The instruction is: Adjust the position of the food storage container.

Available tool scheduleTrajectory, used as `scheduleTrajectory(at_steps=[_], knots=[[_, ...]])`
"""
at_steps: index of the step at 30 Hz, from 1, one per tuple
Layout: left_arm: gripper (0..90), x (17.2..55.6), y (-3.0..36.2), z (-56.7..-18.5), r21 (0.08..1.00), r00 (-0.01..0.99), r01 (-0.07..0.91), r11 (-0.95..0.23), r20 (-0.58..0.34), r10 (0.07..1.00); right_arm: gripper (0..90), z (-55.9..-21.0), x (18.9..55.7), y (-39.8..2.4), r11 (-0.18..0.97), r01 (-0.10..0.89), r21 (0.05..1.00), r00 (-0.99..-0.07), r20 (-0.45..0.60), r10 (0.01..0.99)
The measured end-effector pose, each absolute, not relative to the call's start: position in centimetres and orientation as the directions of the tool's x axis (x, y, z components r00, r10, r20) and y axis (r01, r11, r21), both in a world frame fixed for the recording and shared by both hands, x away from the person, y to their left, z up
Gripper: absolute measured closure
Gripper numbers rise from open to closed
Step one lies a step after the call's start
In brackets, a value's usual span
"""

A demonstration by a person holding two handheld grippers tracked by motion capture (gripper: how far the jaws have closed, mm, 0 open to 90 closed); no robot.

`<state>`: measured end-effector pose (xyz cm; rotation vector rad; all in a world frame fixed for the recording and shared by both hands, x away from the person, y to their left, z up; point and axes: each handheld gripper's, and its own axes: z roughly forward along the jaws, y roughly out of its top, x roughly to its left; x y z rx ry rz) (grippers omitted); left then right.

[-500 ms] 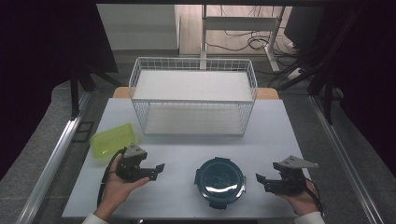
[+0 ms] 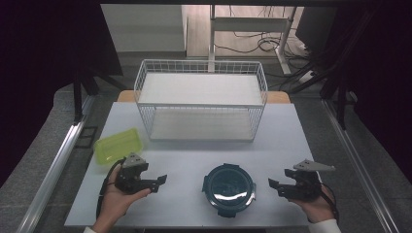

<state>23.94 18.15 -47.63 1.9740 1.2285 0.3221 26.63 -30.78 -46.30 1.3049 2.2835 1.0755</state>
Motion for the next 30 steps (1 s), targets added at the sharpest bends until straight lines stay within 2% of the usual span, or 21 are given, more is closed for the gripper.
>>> scheduleTrajectory(at_steps=[8,17,25,30], knots=[[17.9,24.0,18.0,-47.7,0.72,0.52,0.646,-0.255,-0.17,0.837,25.9,-46.2,26.6,-31.0,0.312,0.613,0.726,-0.542,0.099,0.835],[17.9,24.3,17.6,-48.0,0.706,0.535,0.654,-0.271,-0.179,0.826,37.4,-46.3,25.4,-31.0,0.4,0.624,0.671,-0.58,0.056,0.812],[18.0,24.1,17.5,-47.8,0.709,0.539,0.65,-0.274,-0.176,0.824,43.7,-46.5,23.7,-30.4,0.43,0.634,0.642,-0.596,0.052,0.801],[18.0,23.9,17.2,-47.7,0.708,0.545,0.648,-0.279,-0.175,0.82,52.0,-47.2,23.2,-29.0,0.499,0.624,0.602,-0.644,0.032,0.765]])
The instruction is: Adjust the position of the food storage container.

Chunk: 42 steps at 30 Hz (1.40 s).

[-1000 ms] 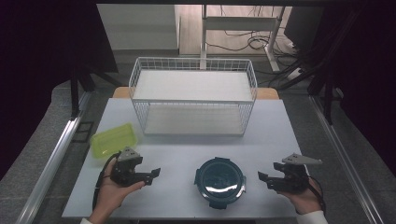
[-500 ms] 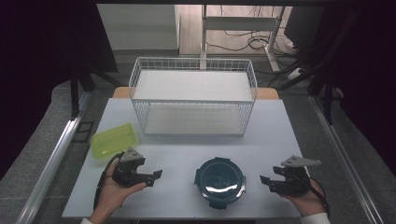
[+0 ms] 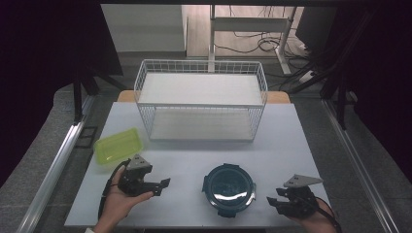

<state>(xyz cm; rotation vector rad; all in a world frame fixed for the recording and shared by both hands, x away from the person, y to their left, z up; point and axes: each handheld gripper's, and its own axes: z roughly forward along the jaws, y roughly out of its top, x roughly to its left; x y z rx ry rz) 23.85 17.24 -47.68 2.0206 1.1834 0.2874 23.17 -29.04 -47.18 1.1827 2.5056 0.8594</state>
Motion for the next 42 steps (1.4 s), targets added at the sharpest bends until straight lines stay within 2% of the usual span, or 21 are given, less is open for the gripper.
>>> scheduleTrajectory(at_steps=[3,6,7,9,10,11,12,20,29,42], knots=[[18.0,23.8,17.2,-47.8,0.709,0.544,0.649,-0.277,-0.178,0.82,55.9,-47.4,23.2,-28.7,0.508,0.625,0.593,-0.654,0.042,0.756],[18.1,23.8,17.2,-47.9,0.704,0.54,0.652,-0.28,-0.173,0.824,68.9,-47.8,23.4,-28.0,0.539,0.627,0.563,-0.68,0.059,0.731],[18.1,23.8,17.2,-47.9,0.704,0.54,0.652,-0.28,-0.173,0.824,68.9,-47.8,23.4,-28.0,0.539,0.627,0.563,-0.68,0.059,0.731],[18.1,23.8,17.3,-47.9,0.703,0.535,0.654,-0.278,-0.171,0.827,75.2,-48.1,23.3,-27.5,0.57,0.615,0.545,-0.706,0.059,0.706],[18.2,23.7,17.4,-47.9,0.704,0.532,0.655,-0.275,-0.171,0.829,81.8,-48.2,23.2,-27.0,0.584,0.607,0.539,-0.718,0.056,0.694],[18.2,23.7,17.4,-47.9,0.704,0.532,0.655,-0.275,-0.171,0.829,81.8,-48.2,23.2,-27.0,0.584,0.607,0.539,-0.718,0.056,0.694],[18.2,23.6,17.4,-47.8,0.705,0.532,0.654,-0.274,-0.171,0.829,88.1,-48.3,23.1,-26.7,0.588,0.605,0.537,-0.724,0.062,0.687],[18.7,23.5,17.1,-47.9,0.703,0.547,0.646,-0.296,-0.156,0.822,88.7,-49.1,23.0,-24.7,0.624,0.598,0.502,-0.754,0.09,0.65],[19.3,23.5,17.3,-48.0,0.701,0.544,0.651,-0.292,-0.162,0.823,88.8,-49.0,23.3,-23.6,0.619,0.592,0.516,-0.762,0.108,0.638],[19.3,23.4,17.4,-47.9,0.7,0.538,0.658,-0.277,-0.179,0.824,88.9,-49.3,23.1,-22.7,0.668,0.565,0.484,-0.781,0.055,0.622]])
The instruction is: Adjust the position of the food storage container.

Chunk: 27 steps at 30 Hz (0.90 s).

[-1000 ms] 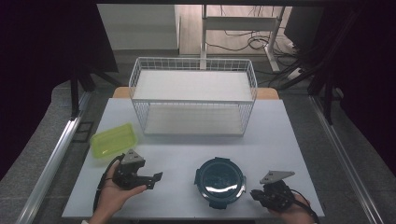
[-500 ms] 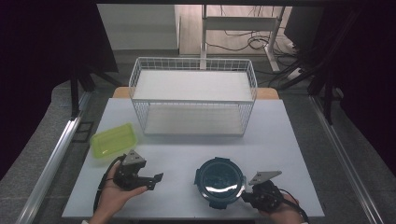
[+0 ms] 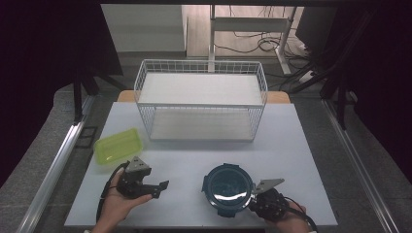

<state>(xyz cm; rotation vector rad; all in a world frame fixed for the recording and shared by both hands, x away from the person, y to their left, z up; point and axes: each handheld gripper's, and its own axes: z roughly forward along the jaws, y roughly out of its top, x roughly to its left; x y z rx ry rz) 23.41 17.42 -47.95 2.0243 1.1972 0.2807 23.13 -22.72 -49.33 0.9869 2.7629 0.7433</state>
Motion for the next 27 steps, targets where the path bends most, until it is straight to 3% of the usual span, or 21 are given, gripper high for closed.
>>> scheduleTrajectory(at_steps=[27], knots=[[19.3,23.8,17.9,-48.1,0.691,0.528,0.672,-0.268,-0.192,0.827,89.0,-49.4,24.5,-19.9,0.686,0.522,0.506,-0.798,0.007,0.603]])
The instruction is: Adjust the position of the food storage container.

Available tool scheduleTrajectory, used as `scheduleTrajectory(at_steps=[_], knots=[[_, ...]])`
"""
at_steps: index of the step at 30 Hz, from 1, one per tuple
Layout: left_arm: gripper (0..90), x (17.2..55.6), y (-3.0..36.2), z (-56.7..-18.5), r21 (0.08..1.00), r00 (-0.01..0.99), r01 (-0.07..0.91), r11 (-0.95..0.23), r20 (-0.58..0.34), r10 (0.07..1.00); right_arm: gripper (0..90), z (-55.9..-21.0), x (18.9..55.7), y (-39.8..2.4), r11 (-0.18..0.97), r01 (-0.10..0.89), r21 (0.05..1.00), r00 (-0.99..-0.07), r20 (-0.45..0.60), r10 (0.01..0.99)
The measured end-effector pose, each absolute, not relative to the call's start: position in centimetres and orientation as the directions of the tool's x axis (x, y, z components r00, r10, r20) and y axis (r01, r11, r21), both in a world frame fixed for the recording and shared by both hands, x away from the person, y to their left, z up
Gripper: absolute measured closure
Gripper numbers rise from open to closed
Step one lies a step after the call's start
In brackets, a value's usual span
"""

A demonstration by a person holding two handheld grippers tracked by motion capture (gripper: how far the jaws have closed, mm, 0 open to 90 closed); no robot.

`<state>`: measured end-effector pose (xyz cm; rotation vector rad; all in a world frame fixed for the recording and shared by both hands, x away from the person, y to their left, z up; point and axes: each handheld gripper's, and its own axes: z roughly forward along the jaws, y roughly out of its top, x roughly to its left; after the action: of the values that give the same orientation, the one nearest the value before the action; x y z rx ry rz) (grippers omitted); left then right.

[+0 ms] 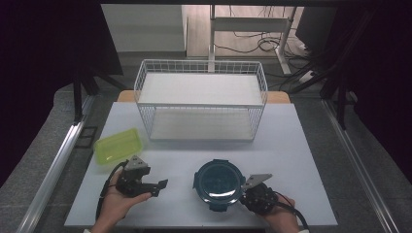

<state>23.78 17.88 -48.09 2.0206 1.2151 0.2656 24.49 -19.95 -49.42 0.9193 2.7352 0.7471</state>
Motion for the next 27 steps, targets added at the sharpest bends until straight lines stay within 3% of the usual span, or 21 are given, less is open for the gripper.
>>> scheduleTrajectory(at_steps=[27], knots=[[19.7,23.9,18.9,-48.1,0.684,0.495,0.693,-0.226,-0.224,0.84,89.0,-49.1,27.5,-14.2,0.714,0.448,0.538,-0.844,-0.011,0.537]])
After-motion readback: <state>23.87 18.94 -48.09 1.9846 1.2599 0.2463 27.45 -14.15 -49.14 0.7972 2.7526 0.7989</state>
